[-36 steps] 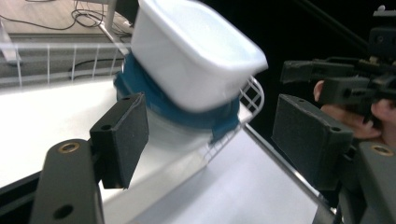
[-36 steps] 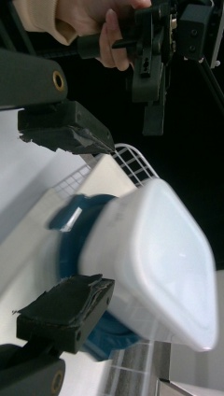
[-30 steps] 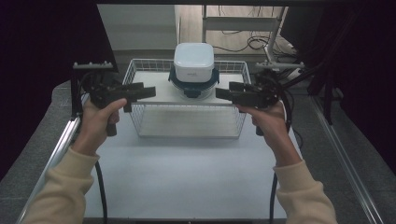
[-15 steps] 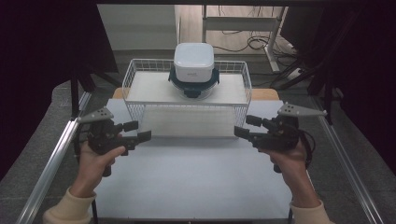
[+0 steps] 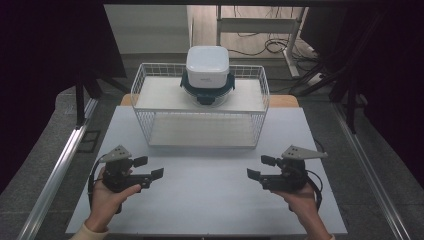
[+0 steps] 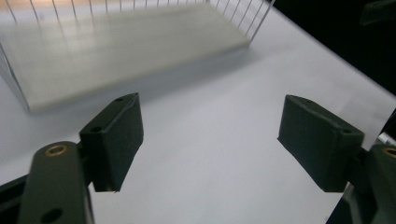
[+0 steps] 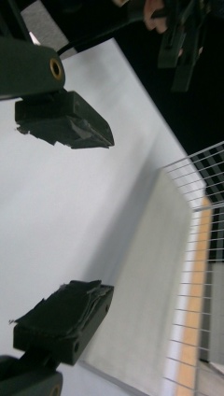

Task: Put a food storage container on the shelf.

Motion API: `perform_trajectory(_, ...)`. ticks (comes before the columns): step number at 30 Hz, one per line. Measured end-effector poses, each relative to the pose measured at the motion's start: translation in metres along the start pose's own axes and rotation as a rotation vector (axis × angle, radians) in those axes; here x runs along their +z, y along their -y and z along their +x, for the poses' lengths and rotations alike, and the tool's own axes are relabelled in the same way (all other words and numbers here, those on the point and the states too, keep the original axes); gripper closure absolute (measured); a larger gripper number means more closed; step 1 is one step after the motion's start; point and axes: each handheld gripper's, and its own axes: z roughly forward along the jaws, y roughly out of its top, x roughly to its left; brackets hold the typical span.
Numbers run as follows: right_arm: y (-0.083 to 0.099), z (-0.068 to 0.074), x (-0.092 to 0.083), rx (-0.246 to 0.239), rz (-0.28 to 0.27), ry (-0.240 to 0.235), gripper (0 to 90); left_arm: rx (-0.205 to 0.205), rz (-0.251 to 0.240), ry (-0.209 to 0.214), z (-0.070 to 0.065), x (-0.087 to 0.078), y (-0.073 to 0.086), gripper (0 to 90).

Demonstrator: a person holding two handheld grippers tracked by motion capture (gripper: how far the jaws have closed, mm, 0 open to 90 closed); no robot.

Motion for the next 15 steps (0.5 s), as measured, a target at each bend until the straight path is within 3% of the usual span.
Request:
perform_trajectory(4,0.024,-0.004,0.011,0.025,0.037,0.012,20.8,-0.001,0.041,-0.034,0.003,0.01,0.015,19.2)
perform_trajectory(6,0.031,-0.005,0.016,0.009,0.062,0.042,20.3,-0.005,0.055,-0.05,0.007,0.015,0.021,18.8)
perform_trajectory(10,0.041,-0.005,0.027,-0.022,0.102,0.08,19.7,0.006,0.086,-0.093,0.012,0.023,0.03,18.0)
perform_trajectory(15,0.047,-0.008,0.033,-0.019,0.123,0.085,19.3,-0.009,0.094,-0.101,0.017,0.025,0.033,17.5)
